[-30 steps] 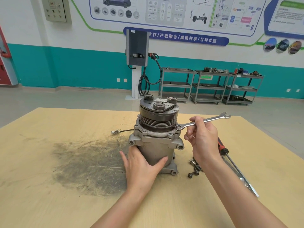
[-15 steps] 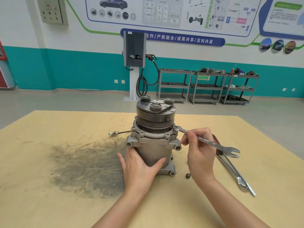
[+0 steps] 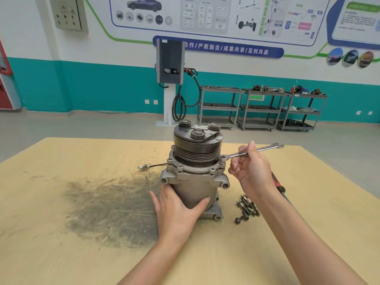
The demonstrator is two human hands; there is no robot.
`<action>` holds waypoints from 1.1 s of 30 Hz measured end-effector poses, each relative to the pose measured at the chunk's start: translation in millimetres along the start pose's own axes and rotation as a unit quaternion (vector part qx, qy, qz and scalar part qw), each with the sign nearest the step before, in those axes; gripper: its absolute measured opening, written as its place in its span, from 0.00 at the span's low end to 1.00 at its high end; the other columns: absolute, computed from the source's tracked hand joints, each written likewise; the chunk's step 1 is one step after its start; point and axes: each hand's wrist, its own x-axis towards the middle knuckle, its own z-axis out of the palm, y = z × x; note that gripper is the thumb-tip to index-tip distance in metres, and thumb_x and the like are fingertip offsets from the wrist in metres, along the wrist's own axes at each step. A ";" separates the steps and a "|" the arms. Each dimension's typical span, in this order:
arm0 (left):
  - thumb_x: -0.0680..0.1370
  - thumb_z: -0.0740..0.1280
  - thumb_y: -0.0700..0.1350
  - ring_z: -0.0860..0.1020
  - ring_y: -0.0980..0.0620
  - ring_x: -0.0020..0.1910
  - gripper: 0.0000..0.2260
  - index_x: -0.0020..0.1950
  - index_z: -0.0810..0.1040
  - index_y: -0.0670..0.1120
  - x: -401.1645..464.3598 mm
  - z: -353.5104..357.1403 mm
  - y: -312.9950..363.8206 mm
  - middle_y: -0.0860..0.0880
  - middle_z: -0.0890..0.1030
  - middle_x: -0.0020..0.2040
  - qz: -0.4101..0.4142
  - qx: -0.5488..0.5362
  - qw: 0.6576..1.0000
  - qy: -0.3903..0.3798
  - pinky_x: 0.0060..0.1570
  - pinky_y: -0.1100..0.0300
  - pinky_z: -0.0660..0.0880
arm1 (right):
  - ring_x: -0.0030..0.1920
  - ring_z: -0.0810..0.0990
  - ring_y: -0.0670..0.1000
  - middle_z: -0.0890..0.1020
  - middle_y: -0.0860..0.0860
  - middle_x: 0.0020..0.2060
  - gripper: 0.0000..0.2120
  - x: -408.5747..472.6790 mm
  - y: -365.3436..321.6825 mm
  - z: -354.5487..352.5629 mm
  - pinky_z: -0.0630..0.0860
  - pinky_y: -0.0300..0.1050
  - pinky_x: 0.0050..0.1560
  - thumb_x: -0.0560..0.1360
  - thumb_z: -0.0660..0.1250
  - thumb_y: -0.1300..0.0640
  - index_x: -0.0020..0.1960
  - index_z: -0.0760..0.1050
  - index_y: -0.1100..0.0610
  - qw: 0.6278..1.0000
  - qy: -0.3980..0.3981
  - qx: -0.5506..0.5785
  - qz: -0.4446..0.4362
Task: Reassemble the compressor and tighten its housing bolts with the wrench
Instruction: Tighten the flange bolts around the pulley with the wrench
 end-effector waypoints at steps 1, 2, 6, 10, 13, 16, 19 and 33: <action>0.64 0.75 0.64 0.53 0.56 0.67 0.42 0.67 0.67 0.39 0.0 -0.3 0.1 0.53 0.67 0.57 -0.001 0.000 1.000 -0.001 0.78 0.49 0.37 | 0.23 0.68 0.48 0.71 0.51 0.21 0.18 2.1 -1.6 0.1 0.67 0.42 0.27 0.85 0.50 0.47 0.43 0.68 0.57 1.000 -0.004 0.008 0.020; 0.64 0.75 0.63 0.54 0.56 0.67 0.42 0.66 0.67 0.39 -0.2 -0.5 0.2 0.53 0.67 0.57 -0.002 0.000 1.000 -0.001 0.78 0.49 0.37 | 0.22 0.67 0.48 0.70 0.51 0.20 0.19 4.0 -2.7 0.0 0.66 0.41 0.26 0.85 0.50 0.47 0.42 0.68 0.56 0.999 -0.008 0.017 0.039; 0.64 0.77 0.62 0.53 0.56 0.66 0.41 0.66 0.67 0.38 -0.3 -0.6 1.3 0.53 0.66 0.56 -0.014 0.001 1.000 -0.006 0.78 0.45 0.41 | 0.21 0.64 0.48 0.67 0.51 0.19 0.19 7.7 -3.1 1.3 0.62 0.39 0.24 0.85 0.49 0.47 0.42 0.68 0.56 0.997 -0.012 0.011 0.077; 0.64 0.77 0.62 0.51 0.56 0.66 0.42 0.67 0.66 0.39 -0.4 -1.2 3.0 0.52 0.68 0.59 -0.023 -0.001 1.000 -0.008 0.79 0.43 0.42 | 0.21 0.66 0.47 0.70 0.50 0.20 0.19 1.5 2.4 -0.4 0.64 0.41 0.25 0.85 0.49 0.48 0.42 0.69 0.56 0.998 -0.001 -0.049 -0.025; 0.65 0.77 0.62 0.54 0.53 0.70 0.42 0.67 0.66 0.39 -0.4 -1.7 3.1 0.52 0.69 0.58 -0.013 -0.003 1.000 0.000 0.78 0.48 0.38 | 0.21 0.68 0.48 0.71 0.50 0.20 0.19 -9.1 11.5 -2.3 0.66 0.39 0.25 0.85 0.48 0.49 0.42 0.69 0.56 0.989 0.020 -0.080 -0.120; 0.65 0.76 0.62 0.60 0.51 0.72 0.42 0.68 0.66 0.40 -0.4 -1.9 3.4 0.49 0.72 0.61 -0.008 0.003 1.000 0.005 0.77 0.54 0.34 | 0.22 0.68 0.48 0.71 0.49 0.21 0.18 -22.0 19.3 -1.2 0.66 0.38 0.25 0.83 0.50 0.46 0.42 0.69 0.56 0.978 0.038 -0.103 -0.176; 0.65 0.77 0.62 0.56 0.56 0.68 0.42 0.68 0.66 0.40 -0.7 -1.4 3.2 0.48 0.72 0.62 -0.007 0.000 1.000 0.010 0.78 0.50 0.37 | 0.24 0.69 0.46 0.71 0.49 0.22 0.15 -34.8 24.5 0.5 0.67 0.36 0.27 0.83 0.52 0.47 0.44 0.68 0.55 0.959 0.042 -0.139 -0.242; 0.66 0.76 0.62 0.54 0.57 0.65 0.41 0.66 0.66 0.39 -0.7 -3.7 3.9 0.54 0.65 0.57 -0.013 0.008 1.000 -0.009 0.78 0.47 0.38 | 0.27 0.73 0.48 0.75 0.49 0.23 0.21 -25.0 -0.7 8.7 0.67 0.40 0.26 0.85 0.47 0.47 0.41 0.70 0.54 0.958 0.091 -0.157 -0.223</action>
